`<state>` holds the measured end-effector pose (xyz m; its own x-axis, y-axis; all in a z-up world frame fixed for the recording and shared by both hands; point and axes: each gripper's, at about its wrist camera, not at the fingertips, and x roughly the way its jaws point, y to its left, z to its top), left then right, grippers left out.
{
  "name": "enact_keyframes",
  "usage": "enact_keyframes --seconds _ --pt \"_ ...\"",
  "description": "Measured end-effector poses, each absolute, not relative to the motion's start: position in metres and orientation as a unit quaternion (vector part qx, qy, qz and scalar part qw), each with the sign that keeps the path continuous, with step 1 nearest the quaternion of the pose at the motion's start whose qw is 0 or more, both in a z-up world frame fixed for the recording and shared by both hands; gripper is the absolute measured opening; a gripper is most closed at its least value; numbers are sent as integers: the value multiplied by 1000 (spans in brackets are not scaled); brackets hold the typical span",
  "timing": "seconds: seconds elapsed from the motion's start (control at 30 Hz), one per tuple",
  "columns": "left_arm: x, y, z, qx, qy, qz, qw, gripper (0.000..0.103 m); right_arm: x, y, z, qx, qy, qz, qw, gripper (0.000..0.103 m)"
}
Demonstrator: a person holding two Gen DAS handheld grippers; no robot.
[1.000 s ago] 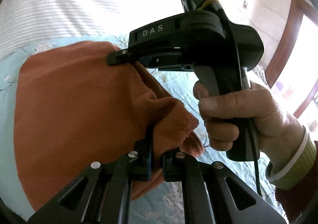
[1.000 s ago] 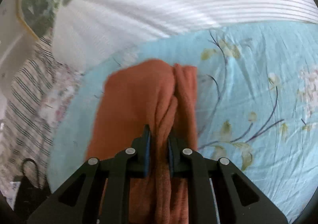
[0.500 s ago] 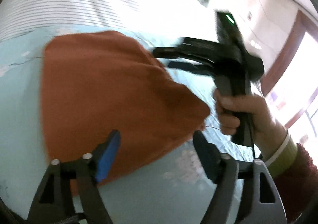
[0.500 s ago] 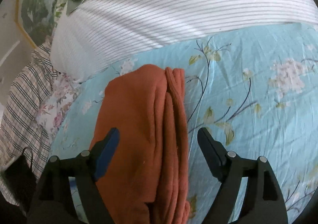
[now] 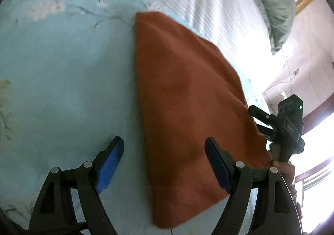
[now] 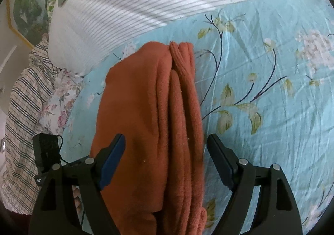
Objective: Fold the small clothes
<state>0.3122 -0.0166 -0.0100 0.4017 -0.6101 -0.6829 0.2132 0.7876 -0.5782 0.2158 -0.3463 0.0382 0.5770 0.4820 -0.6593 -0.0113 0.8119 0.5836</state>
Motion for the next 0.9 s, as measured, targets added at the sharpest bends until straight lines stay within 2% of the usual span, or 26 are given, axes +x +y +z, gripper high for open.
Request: enact_keyframes --seconds 0.3,0.33,0.37,0.4,0.43,0.53,0.6,0.63,0.9 --pt "335 -47 -20 -200 488 -267 806 79 221 -348 26 286 447 159 833 80" --pt "335 -48 -20 -199 487 -268 807 79 222 -348 25 285 449 163 831 77" --pt "338 -52 -20 -195 488 -269 807 78 223 -347 24 286 451 167 829 59" --pt "339 -57 -20 -184 488 -270 809 76 224 -345 21 291 458 173 822 47" --pt "339 -62 -19 -172 488 -269 812 74 225 -343 17 302 469 180 810 41" --pt "339 -70 -18 -143 486 -272 818 53 222 -336 19 302 470 179 810 32" --pt "338 -67 -16 -144 483 -274 819 30 216 -330 27 308 463 176 812 29" --pt "336 -62 -13 -154 479 -282 816 24 213 -327 31 309 459 179 813 28" --pt "277 -1 37 -148 440 -290 837 21 173 -239 52 328 427 264 800 27"
